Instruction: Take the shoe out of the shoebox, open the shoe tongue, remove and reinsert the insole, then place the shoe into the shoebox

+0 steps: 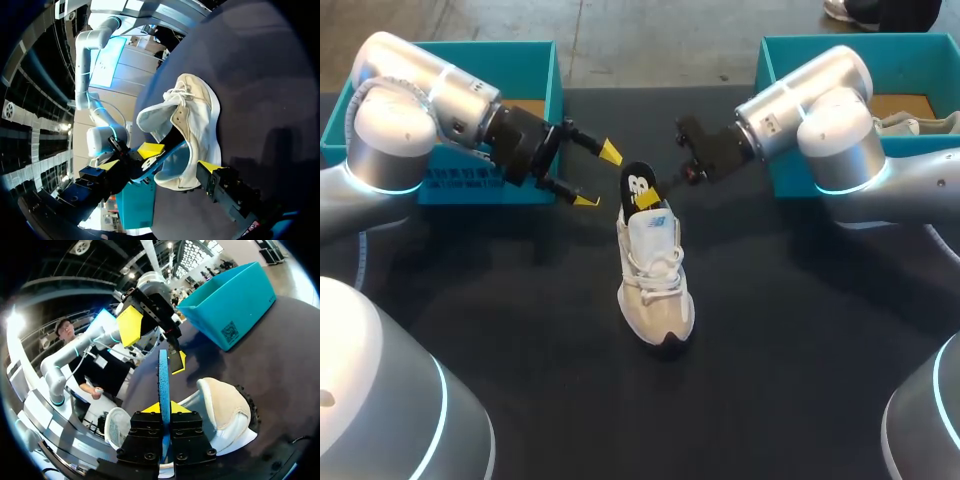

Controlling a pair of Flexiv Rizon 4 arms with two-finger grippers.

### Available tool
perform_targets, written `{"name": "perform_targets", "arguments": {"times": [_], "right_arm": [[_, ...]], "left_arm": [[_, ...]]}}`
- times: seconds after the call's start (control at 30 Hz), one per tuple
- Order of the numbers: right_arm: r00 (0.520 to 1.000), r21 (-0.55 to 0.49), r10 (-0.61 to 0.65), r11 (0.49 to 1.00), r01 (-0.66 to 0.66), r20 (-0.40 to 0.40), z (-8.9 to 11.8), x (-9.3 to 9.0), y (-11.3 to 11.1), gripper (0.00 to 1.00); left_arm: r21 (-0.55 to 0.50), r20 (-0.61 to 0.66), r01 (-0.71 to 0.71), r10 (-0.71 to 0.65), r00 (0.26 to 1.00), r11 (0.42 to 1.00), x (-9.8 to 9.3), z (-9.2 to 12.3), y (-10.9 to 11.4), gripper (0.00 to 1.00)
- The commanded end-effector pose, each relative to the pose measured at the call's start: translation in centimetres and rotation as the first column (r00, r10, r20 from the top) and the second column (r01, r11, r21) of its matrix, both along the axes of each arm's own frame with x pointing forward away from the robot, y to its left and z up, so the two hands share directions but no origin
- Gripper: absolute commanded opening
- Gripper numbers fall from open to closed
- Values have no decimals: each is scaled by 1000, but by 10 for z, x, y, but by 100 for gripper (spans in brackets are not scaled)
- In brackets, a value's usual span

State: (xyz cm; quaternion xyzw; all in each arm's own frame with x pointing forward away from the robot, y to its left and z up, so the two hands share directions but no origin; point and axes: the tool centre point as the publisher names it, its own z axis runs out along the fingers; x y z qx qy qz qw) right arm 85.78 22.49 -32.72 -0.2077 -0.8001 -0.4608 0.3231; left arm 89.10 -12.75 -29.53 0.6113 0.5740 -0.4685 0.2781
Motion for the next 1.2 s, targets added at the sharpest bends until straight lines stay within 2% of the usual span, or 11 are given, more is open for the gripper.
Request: {"name": "perform_targets", "arguments": {"times": [0.03,0.53,0.9,0.93,0.97,1.2], "right_arm": [[1000,10,9,1000,-9,-15,-10,0,4,0],[997,-11,18,1000,-19,-73,-22,-28,4,0],[997,-22,13,1000,-15,-83,-21,-31,5,0],[997,-23,9,1000,-11,-75,-20,-29,4,18],[998,-26,6,1000,-8,-68,-19,-28,3,22],[1000,-38,1,999,-2,-28,-8,-20,4,33]], "left_arm": [[1,2,-2,2,1000,1000,-1,0,0,100],[1,2,-2,2,1000,1000,-1,0,0,100],[1,2,-2,2,1000,1000,-1,0,0,100],[1,2,-2,2,1000,1000,-1,0,0,100],[1,2,-2,2,1000,1000,-1,0,0,100],[1,2,-2,2,1000,1000,-1,0,0,100]]}}
